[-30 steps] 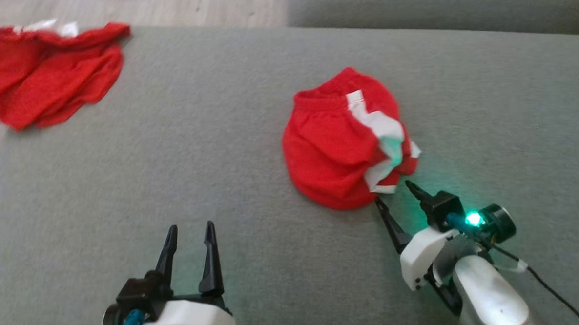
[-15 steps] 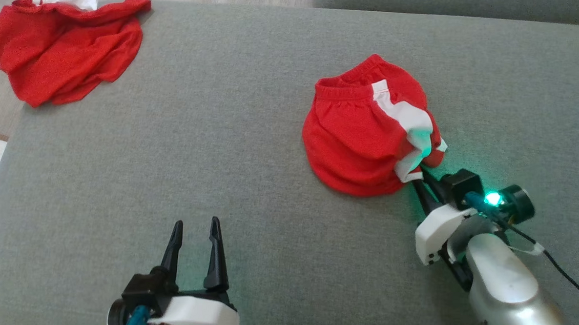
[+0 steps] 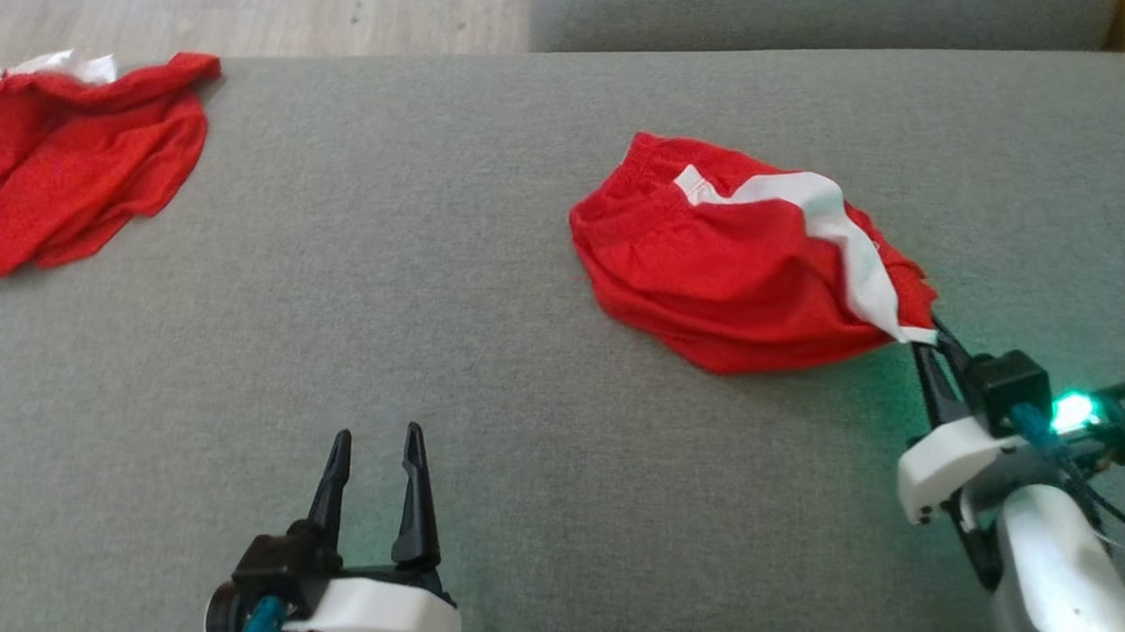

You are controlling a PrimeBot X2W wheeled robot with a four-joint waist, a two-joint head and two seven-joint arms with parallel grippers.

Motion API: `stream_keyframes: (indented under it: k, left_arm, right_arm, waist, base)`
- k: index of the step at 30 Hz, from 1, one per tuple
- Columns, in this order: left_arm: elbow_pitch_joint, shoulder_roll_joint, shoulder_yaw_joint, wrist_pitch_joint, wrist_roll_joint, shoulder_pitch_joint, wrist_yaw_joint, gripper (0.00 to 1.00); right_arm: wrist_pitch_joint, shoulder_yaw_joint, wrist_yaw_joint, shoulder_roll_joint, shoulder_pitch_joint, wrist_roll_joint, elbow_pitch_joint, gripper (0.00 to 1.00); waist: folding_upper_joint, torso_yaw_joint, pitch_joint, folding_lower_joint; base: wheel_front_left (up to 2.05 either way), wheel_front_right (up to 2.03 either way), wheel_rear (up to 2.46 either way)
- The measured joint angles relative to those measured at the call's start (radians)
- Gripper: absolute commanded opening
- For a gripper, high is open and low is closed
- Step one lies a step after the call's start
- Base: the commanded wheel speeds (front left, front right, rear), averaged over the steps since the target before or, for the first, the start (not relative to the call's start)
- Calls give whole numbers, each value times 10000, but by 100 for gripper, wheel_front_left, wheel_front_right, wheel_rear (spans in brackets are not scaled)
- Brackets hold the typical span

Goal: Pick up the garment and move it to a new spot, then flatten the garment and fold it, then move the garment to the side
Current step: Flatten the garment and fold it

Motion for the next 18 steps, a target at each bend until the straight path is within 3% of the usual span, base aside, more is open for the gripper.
stream_keyframes:
  k: [10,11,13,14,18]
  left_arm:
    - [73,-29,-15,0,71,-8,-84,100]
    - [84,-29,-15,0,73,-10,-84,100]
    - [107,-29,-13,0,81,-12,-84,100]
    - [113,-29,-13,0,92,-12,-84,100]
    - [165,-27,-10,0,104,-8,-84,100]
  right_arm:
    - [612,-1081,0,-894,-202,-493,796,0]
    - [610,-1108,0,-880,-282,-500,959,11]
    - [585,-1218,0,-844,-440,-500,1193,67]
    - [512,-1277,0,-823,-503,-499,1273,100]
    - [196,-1530,0,-546,-527,-453,1404,100]
  waist:
    - [0,-39,99,1]
    - [0,-25,103,1]
    - [0,-9,89,1]
    - [0,-3,68,1]
    - [0,-20,-98,0]
  base:
    - [0,0,0]
    - [0,0,0]
    - [0,0,0]
    - [0,0,0]
    - [0,0,0]
